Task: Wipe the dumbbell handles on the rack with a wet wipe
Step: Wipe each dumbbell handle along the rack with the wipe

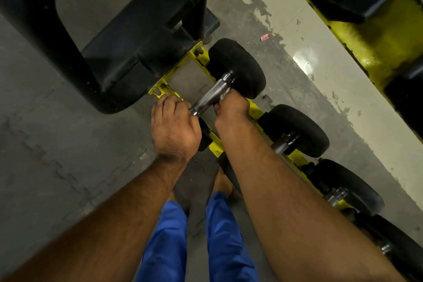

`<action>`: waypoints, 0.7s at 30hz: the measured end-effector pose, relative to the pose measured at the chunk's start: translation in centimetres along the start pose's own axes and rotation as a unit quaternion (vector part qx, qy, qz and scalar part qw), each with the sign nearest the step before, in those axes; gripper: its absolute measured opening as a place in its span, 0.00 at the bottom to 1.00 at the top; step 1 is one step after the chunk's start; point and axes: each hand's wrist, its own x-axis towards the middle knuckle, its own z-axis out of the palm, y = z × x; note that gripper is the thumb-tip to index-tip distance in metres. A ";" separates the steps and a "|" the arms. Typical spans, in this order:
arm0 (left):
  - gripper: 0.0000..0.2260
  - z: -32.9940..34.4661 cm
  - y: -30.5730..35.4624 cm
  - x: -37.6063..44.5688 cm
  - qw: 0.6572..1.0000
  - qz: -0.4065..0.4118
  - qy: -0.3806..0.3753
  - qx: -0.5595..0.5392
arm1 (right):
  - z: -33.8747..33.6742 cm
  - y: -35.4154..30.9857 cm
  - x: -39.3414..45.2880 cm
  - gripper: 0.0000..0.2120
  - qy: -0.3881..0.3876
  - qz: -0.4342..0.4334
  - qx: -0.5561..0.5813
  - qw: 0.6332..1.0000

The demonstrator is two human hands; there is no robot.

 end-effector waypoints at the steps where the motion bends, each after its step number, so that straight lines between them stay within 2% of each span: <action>1: 0.14 0.0 0.0 0.0 1.000 0.000 0.001 0.000 | -0.2 -0.1 0.2 0.20 -0.051 0.070 0.112 0.990; 2: 0.14 0.0 0.0 0.0 1.000 -0.001 0.002 0.000 | -0.5 -0.1 -0.6 0.19 -0.093 0.059 0.150 0.982; 4: 0.14 0.1 -0.1 0.0 1.000 0.004 0.005 -0.003 | -0.9 0.1 0.8 0.18 -0.080 0.062 0.159 0.982; 6: 0.14 0.2 -0.2 0.0 1.000 0.007 0.011 -0.004 | -0.7 -0.5 0.8 0.09 -0.077 0.033 0.140 0.987; 7: 0.14 0.2 -0.2 0.0 1.000 0.006 0.012 -0.003 | -0.6 -0.2 0.6 0.08 -0.085 0.023 0.123 0.989; 9: 0.13 0.1 -0.1 -0.1 1.000 0.004 0.008 -0.003 | -0.9 1.0 -0.9 0.11 -0.111 0.020 0.073 0.991; 12: 0.13 0.1 -0.2 0.0 1.000 0.008 0.003 -0.003 | -2.2 1.8 -1.6 0.12 -0.202 0.082 0.103 0.971; 14: 0.13 0.2 -0.3 0.0 1.000 0.010 0.002 -0.003 | -2.2 0.6 -0.5 0.12 -0.196 0.066 0.158 0.966; 16: 0.13 0.3 -0.3 0.0 1.000 0.007 0.002 -0.003 | -1.8 0.7 -0.7 0.11 -0.169 0.059 0.153 0.972; 18: 0.13 0.1 -0.2 0.0 1.000 0.004 0.000 -0.001 | -1.9 2.5 -1.8 0.11 -0.207 0.081 0.109 0.969; 21: 0.14 0.1 -0.2 0.0 1.000 0.006 -0.004 -0.002 | -2.7 2.3 -1.6 0.12 -0.244 0.092 0.104 0.960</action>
